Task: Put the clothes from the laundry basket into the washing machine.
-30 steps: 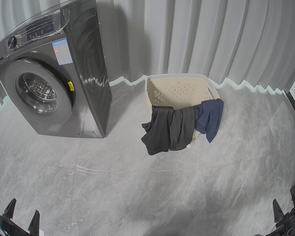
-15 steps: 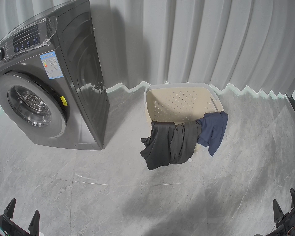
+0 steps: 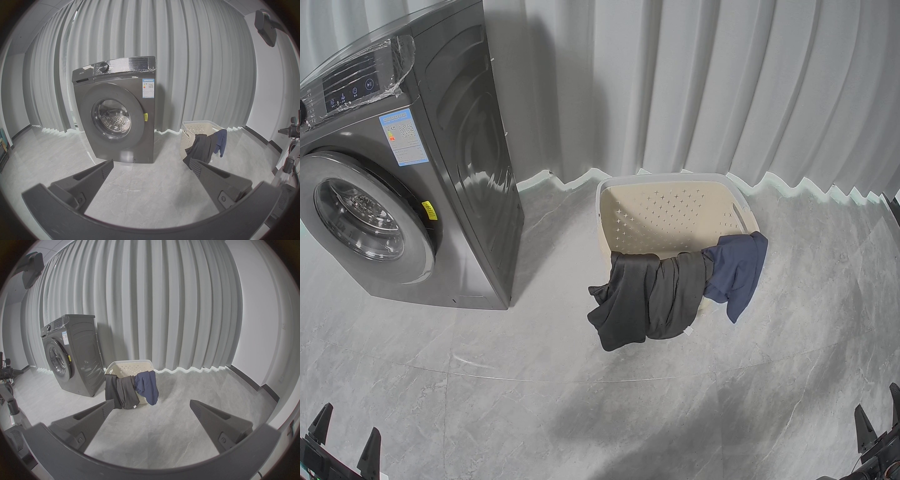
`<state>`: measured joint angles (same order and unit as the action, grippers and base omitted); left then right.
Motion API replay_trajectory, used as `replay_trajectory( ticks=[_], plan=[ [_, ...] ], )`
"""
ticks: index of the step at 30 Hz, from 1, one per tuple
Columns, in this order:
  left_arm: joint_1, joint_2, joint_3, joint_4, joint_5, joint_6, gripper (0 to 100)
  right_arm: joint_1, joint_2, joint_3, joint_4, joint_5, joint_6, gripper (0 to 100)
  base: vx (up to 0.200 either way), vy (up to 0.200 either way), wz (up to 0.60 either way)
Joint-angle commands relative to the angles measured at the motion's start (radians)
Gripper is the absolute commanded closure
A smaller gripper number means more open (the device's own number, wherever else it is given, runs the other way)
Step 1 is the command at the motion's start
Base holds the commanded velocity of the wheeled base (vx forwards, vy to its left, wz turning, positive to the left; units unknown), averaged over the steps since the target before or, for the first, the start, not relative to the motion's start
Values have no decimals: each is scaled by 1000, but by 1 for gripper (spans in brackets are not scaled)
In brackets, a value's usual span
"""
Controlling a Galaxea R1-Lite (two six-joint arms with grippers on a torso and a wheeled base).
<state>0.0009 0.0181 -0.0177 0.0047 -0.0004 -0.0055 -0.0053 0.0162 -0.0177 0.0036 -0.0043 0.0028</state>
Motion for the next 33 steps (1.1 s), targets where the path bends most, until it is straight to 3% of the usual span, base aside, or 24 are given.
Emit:
replay_trajectory(
  ticks=[1, 6, 18, 30, 33],
  plan=[
    [1, -18, 15, 0, -3, 2, 0, 1, -13, 16, -1, 0, 0, 0, 0, -200, 0],
    [1, -18, 15, 0, -3, 6, 0, 1, -13, 16, 1, 0, 2, 0, 0, -200, 0],
    [1, -18, 15, -2, -4, 7, 0, 1, -13, 16, -1, 0, 2, 0, 0, 0, 0],
    [1, -18, 15, -2, -3, -2, 0, 1, -13, 16, -1, 0, 2, 0, 200, 0, 0],
    [1, -18, 15, -2, -1, -4, 0, 1, -13, 16, -1, 0, 2, 0, 0, 0, 0]
  ],
)
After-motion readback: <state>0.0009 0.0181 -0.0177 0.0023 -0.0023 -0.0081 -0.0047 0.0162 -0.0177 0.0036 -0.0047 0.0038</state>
